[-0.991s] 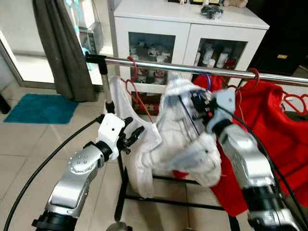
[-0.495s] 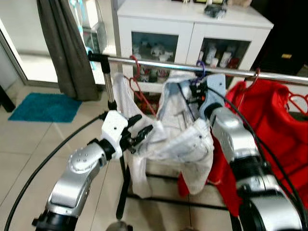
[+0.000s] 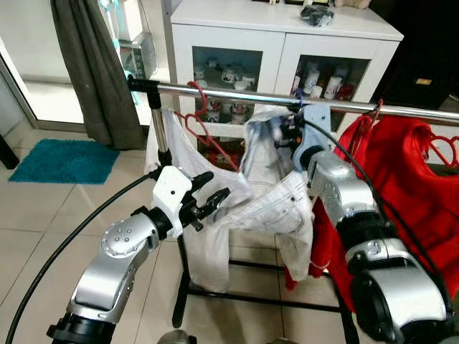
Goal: Hang hanger
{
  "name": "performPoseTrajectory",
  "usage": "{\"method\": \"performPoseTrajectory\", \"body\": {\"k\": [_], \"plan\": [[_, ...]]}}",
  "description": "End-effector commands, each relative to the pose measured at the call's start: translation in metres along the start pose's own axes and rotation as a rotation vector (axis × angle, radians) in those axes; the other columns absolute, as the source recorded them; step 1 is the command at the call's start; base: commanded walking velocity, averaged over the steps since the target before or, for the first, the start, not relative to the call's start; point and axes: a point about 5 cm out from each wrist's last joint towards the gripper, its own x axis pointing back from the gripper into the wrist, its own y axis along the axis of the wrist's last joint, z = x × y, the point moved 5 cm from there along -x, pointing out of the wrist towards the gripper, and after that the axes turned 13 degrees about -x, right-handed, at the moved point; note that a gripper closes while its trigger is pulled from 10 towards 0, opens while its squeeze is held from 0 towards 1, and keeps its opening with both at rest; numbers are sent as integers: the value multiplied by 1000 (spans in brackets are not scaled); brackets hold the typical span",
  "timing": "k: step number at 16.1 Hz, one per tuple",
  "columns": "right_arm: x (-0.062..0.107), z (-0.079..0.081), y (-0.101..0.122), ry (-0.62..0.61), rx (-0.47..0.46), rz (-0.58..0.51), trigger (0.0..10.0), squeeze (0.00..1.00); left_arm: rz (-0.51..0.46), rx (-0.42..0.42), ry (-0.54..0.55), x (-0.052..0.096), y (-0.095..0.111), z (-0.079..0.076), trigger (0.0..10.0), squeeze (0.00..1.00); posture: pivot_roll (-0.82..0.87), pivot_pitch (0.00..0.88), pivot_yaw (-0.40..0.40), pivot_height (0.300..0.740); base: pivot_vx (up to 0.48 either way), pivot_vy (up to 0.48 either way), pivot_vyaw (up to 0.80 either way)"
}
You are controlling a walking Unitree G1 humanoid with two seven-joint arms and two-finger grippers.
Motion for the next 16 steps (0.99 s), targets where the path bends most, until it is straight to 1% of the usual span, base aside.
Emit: {"method": "performPoseTrajectory", "body": {"k": [1, 3, 4, 5, 6, 10, 11, 12, 13, 14, 16], "plan": [[5, 9, 12, 74, -36, -56, 10000, 1000, -7, -3, -13, -1, 3, -4, 10000, 0, 53, 0, -25, 723, 0, 0, 0], [16, 16, 15, 143, -34, -95, 10000, 1000, -6, 14, 1, -2, 2, -3, 10000, 0, 50, 0, -20, 723, 0, 0, 0], [28, 18, 19, 178, -2, -128, 10000, 1000, -2, 23, 11, -3, 1, -3, 10000, 0, 45, 0, -15, 723, 0, 0, 0], [34, 19, 22, 194, 21, -152, 10000, 1000, 1, 27, 18, -4, 0, -2, 10000, 0, 40, 0, -9, 723, 0, 0, 0], [42, 23, 26, 227, 1, -168, 10000, 1000, 8, 30, 25, -5, -1, -2, 10000, 0, 39, 0, -7, 723, 0, 0, 0], [80, 35, 34, 348, -7, -173, 10000, 1000, 23, 52, 75, -7, -5, 3, 10000, 0, 33, 0, -8, 723, 0, 0, 0], [89, 36, 39, 363, -32, -195, 10000, 1000, 29, 52, 90, -6, -6, 5, 10000, 0, 33, 0, -10, 723, 0, 0, 0], [97, 35, 44, 361, -49, -217, 10000, 1000, 37, 45, 102, -4, -7, 7, 10000, 0, 33, 0, -11, 723, 0, 0, 0], [105, 31, 49, 334, -52, -244, 10000, 1000, 45, 43, 124, -3, -9, 10, 10000, 0, 31, 0, -13, 723, 0, 0, 0], [108, 26, 51, 289, -52, -257, 10000, 1000, 48, 46, 137, -2, -9, 12, 10000, 0, 31, 0, -13, 723, 0, 0, 0], [116, 14, 44, 173, -65, -250, 10000, 1000, 43, 48, 159, -4, -6, 16, 10000, 0, 32, 0, -15, 723, 0, -313, 0]]}}
